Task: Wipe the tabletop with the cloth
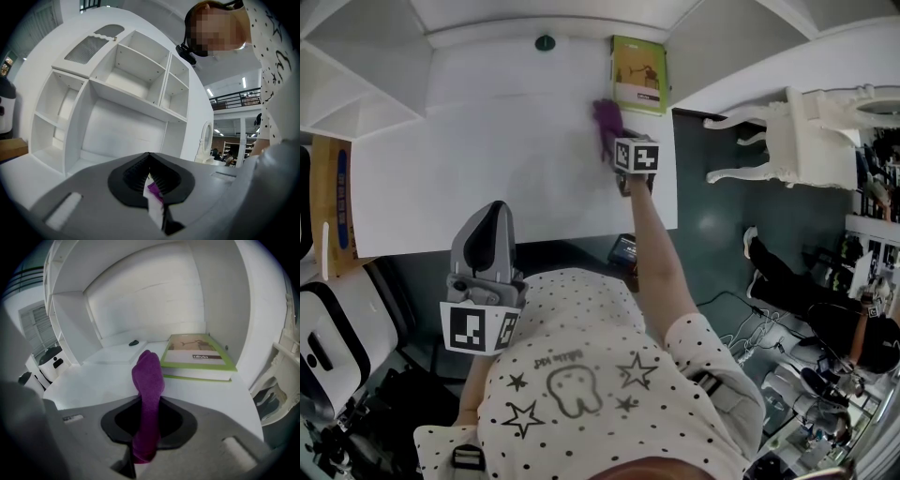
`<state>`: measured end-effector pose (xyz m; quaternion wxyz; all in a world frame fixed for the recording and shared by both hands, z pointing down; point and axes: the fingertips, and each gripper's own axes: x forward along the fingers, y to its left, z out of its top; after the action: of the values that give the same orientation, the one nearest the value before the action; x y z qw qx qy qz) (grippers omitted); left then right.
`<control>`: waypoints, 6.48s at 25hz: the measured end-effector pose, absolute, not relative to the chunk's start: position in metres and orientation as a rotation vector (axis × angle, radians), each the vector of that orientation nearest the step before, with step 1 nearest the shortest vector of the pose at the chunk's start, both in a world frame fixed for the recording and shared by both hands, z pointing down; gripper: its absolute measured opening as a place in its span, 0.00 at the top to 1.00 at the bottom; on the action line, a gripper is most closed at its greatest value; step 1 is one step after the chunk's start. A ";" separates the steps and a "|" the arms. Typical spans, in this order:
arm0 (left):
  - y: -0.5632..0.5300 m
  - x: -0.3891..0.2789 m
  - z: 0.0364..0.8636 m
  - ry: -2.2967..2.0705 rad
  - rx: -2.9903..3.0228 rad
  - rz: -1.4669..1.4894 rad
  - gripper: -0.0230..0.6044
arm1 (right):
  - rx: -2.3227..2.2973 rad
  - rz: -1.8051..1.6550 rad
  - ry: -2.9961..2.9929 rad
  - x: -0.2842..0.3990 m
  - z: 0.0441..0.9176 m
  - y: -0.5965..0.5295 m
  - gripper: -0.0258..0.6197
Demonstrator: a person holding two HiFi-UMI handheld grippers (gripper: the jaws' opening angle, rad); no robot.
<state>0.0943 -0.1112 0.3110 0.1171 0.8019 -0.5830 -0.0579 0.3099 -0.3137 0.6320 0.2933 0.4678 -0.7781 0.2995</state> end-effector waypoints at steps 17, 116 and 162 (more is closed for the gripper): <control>-0.119 0.094 0.314 -1.670 2.357 -0.164 0.97 | 1.277 0.784 -2.040 0.345 0.634 -0.313 0.86; -0.040 -0.036 0.315 -1.644 2.356 -0.195 0.97 | 1.086 0.900 -2.138 0.048 0.623 -0.183 0.86; -0.026 0.039 0.320 -1.634 2.332 -0.218 0.97 | 1.044 0.819 -2.113 0.100 0.630 -0.199 0.86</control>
<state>0.0388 -0.0261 0.3195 0.1421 0.8083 -0.5664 -0.0756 0.1005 -0.1992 0.6296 0.3177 0.3969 -0.8029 0.3112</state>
